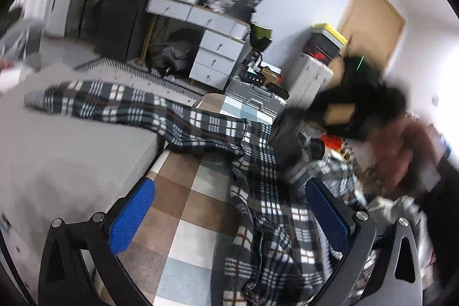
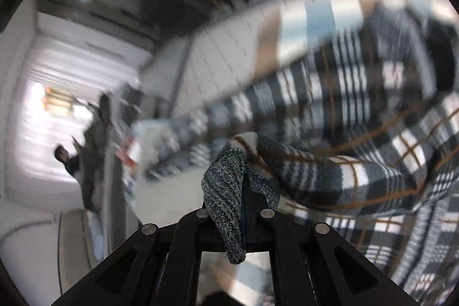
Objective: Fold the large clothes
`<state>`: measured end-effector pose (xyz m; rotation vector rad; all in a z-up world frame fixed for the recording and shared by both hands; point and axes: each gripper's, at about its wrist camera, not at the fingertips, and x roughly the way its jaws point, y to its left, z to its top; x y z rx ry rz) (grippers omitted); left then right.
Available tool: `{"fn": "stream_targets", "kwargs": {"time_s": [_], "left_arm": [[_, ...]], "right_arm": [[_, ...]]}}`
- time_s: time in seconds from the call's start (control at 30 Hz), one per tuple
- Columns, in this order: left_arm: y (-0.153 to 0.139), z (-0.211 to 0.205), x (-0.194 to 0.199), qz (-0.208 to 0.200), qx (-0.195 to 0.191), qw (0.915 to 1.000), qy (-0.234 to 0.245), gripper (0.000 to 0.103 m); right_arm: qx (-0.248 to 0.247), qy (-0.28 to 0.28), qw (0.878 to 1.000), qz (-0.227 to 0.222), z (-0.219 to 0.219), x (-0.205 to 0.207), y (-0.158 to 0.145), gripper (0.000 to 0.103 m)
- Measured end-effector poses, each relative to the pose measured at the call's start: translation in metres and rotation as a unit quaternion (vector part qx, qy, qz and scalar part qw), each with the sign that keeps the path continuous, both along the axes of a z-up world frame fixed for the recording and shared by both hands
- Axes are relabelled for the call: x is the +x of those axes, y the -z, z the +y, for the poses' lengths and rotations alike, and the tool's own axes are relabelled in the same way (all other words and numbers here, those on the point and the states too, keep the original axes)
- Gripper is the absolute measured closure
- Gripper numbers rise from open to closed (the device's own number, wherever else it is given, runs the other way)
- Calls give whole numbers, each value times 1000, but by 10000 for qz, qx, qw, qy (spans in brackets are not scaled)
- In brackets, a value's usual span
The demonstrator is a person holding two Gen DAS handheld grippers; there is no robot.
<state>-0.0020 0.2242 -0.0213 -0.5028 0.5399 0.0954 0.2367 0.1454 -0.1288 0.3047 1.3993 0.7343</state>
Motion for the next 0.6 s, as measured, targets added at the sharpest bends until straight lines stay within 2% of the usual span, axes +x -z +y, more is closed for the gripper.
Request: {"fn": "stream_targets", "kwargs": {"time_s": [0.07, 0.1, 0.13, 0.2, 0.23, 0.27, 0.3, 0.33, 0.43, 0.5, 0.57, 0.6], "left_arm": [[3, 3, 3, 22, -209, 9998, 18, 1], [3, 2, 4, 33, -241, 9997, 18, 1], [3, -1, 6, 31, -195, 9998, 33, 1], [2, -5, 6, 10, -52, 10000, 60, 1], [2, -10, 7, -2, 52, 9999, 100, 1], [2, -11, 8, 0, 103, 9998, 147, 1], [2, -14, 9, 23, 132, 9997, 209, 1], [3, -12, 10, 30, 128, 9996, 247, 1], [5, -15, 15, 126, 63, 9990, 417, 1], [5, -19, 16, 152, 85, 9987, 486, 1], [5, -25, 16, 173, 180, 9982, 552, 1], [4, -28, 16, 176, 255, 9979, 563, 1]], "right_arm": [[-123, -94, 9995, 270, 7, 9, 40, 95], [-100, -168, 9992, 336, 9, 12, 51, 94], [-64, -183, 9994, 281, 8, 15, 57, 87], [140, -185, 9997, 84, 2, 19, 54, 56], [436, -209, 9988, -38, -8, 20, 46, 28], [672, -280, 9972, -148, -8, 24, 34, 12], [936, -395, 9938, -455, -22, 25, 16, 8], [925, -401, 9925, -697, -29, 25, 0, 4], [814, -374, 9869, -1344, -80, 29, -40, 3], [480, -155, 9833, -1746, -116, 38, -56, 1], [-185, 382, 9757, -2150, -169, 49, -61, 0], [-549, 631, 9718, -2203, -189, 57, -59, 0]]}}
